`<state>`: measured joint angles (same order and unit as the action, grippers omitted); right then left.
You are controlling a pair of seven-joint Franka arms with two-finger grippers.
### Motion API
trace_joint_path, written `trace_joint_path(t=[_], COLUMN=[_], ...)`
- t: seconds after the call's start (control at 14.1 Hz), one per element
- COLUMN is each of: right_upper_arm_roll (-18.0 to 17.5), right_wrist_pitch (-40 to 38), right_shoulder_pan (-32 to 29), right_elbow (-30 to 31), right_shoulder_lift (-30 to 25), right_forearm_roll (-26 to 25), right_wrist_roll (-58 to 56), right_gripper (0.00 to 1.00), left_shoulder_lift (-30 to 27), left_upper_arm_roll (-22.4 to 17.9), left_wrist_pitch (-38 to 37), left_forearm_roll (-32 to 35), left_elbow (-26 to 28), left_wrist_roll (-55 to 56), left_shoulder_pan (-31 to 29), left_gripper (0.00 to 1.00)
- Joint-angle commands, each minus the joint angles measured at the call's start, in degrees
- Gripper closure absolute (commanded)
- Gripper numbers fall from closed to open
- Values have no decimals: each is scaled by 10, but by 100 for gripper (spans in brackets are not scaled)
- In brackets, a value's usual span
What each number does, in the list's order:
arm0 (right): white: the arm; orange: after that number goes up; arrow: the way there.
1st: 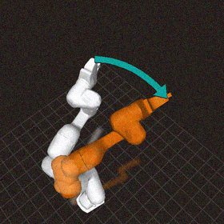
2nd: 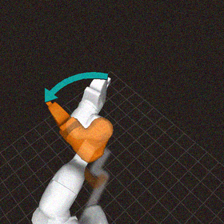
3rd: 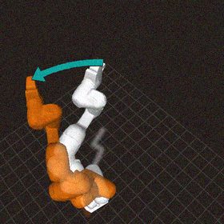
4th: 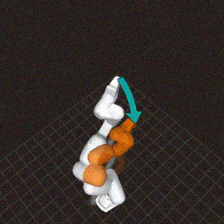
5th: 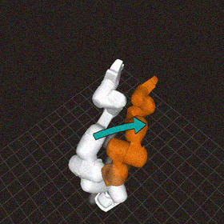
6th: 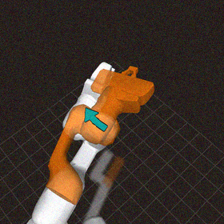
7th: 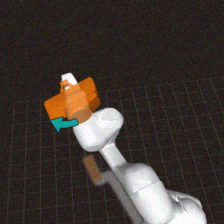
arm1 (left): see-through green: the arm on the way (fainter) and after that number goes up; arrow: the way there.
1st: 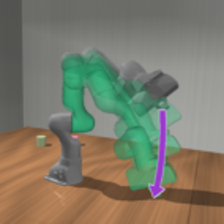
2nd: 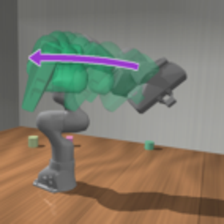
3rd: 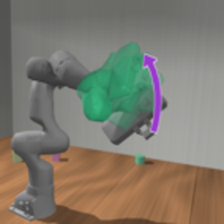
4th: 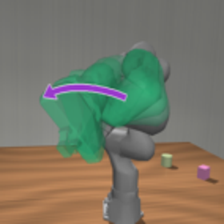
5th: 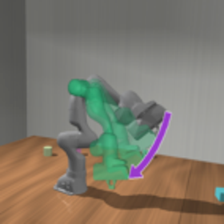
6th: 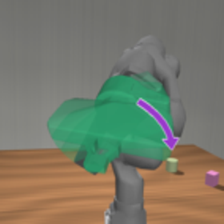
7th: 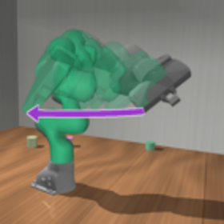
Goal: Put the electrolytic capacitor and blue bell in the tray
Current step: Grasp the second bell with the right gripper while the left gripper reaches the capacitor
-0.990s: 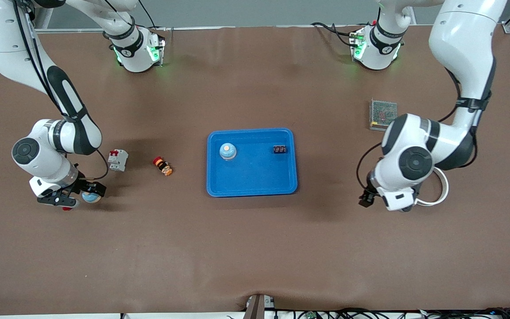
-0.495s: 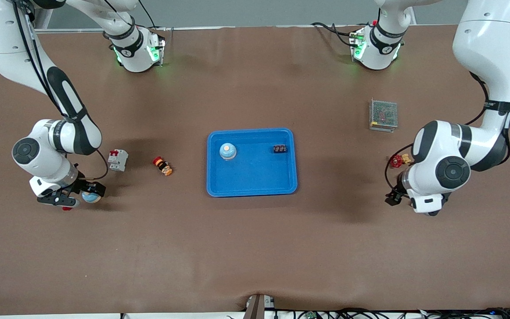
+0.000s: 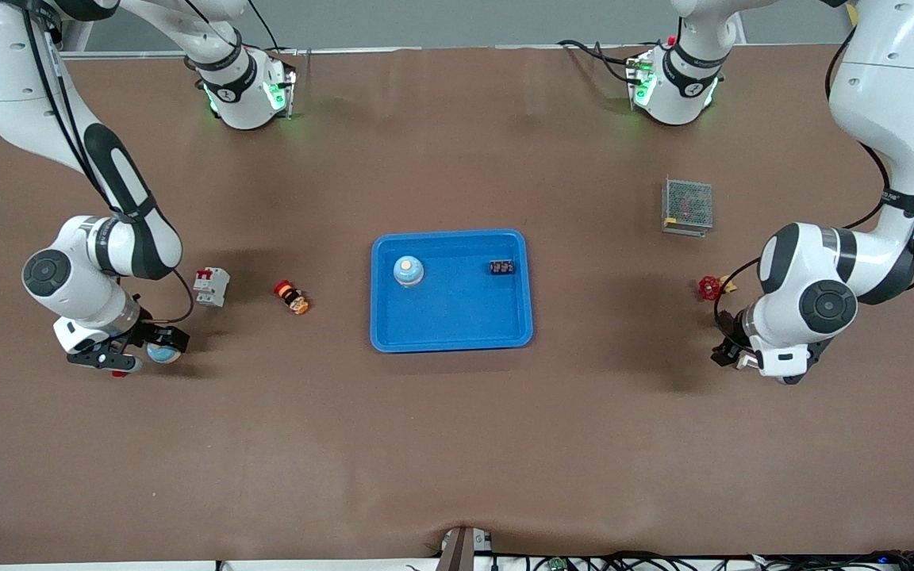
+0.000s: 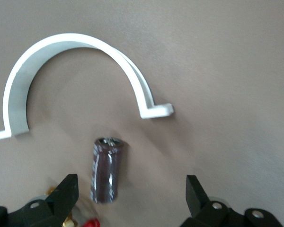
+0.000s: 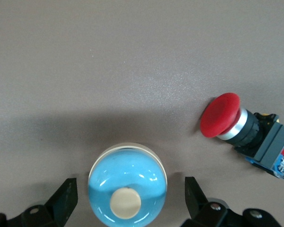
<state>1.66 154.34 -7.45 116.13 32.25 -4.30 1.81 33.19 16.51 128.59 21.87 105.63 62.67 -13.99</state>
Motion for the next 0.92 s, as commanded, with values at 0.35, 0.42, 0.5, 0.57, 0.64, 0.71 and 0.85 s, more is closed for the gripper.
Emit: trace_joint_path(t=[0.35, 0.42, 0.5, 0.57, 0.64, 0.71, 0.85], right_upper_arm_roll=[-12, -14, -16, -16, -18, -27, -52], right_wrist_pitch=[-9, -16, -41, -81, -128, -176, -237], right_shoulder_pan=[-12, -8, -3, 2, 9, 12, 17], right_elbow=[-11, -12, -19, -36, -56, -77, -102], right_shoulder_lift=[5, -1, -9, -15, -19, -25, -43], right_forearm_roll=[-9, -7, -3, -1, 4, 17, 39], right_wrist_roll=[4, 5, 6, 7, 10, 19, 46], right_gripper=[100, 100, 100, 100, 100, 100, 100], left_shoulder_lift=[-3, -3, -4, -7, -8, -8, -7], left_upper_arm_roll=[6, 6, 6, 6, 6, 6, 6], left_wrist_pitch=[22, 23, 23, 23, 23, 23, 23], left_forearm_roll=[31, 33, 33, 33, 33, 33, 34], left_elbow=[41, 42, 43, 48, 49, 53, 52], left_wrist_roll=[-5, -5, -5, -5, -5, -5, -5], left_shoulder_pan=[-19, -20, -20, -20, -20, -21, -32], left_gripper=[13, 18, 23, 29, 31, 33, 37])
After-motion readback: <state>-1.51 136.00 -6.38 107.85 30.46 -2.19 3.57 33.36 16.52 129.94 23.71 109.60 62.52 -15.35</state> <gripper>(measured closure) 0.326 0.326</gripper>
